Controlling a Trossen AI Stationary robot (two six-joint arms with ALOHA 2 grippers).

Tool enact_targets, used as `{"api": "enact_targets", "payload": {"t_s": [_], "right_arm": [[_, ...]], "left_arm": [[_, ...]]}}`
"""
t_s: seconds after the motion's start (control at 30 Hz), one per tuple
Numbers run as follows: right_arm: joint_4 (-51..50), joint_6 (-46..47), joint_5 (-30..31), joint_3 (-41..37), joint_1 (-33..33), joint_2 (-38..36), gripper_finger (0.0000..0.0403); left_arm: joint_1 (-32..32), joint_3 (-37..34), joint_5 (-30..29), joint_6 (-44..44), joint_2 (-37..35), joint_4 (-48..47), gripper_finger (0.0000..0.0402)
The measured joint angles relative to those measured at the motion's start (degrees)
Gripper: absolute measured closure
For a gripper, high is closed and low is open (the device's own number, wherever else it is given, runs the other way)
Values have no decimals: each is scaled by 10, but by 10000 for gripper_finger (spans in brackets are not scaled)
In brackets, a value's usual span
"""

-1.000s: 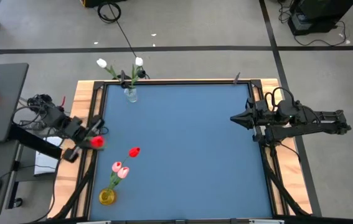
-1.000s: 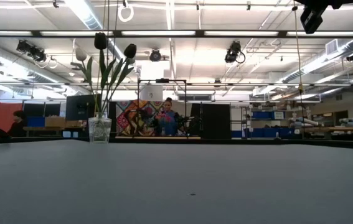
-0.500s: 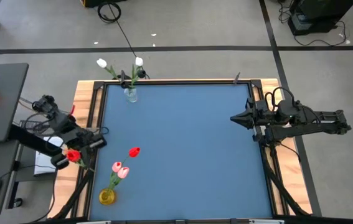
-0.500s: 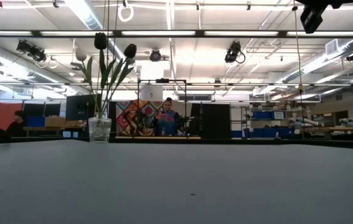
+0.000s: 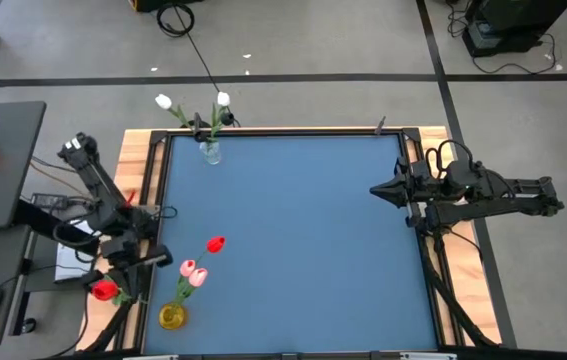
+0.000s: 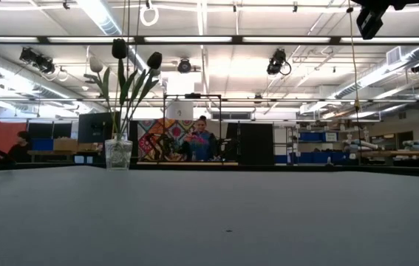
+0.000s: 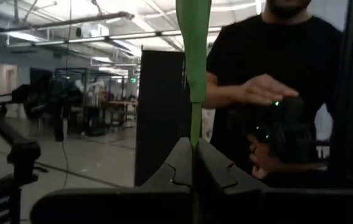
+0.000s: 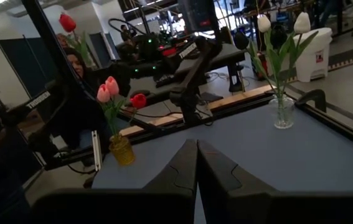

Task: Sort flowers into vase by color
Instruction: Put the red tulip into the yellow vase

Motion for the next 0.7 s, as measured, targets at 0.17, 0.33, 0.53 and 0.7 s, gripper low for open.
{"api": "enact_targets", "payload": {"t_s": [0.17, 0.33, 0.53, 0.7], "right_arm": [[-1, 0, 0, 0, 0, 0, 384], [1, 0, 0, 0, 0, 0, 384], [5, 0, 0, 0, 0, 0, 384], [4, 0, 0, 0, 0, 0, 384]], "left_arm": [[-26, -16, -46, 12, 34, 11, 397], [-43, -38, -53, 11, 62, 40, 397], [-67, -44, -60, 24, 91, 78, 397], [-77, -43, -66, 31, 117, 101, 397]]}}
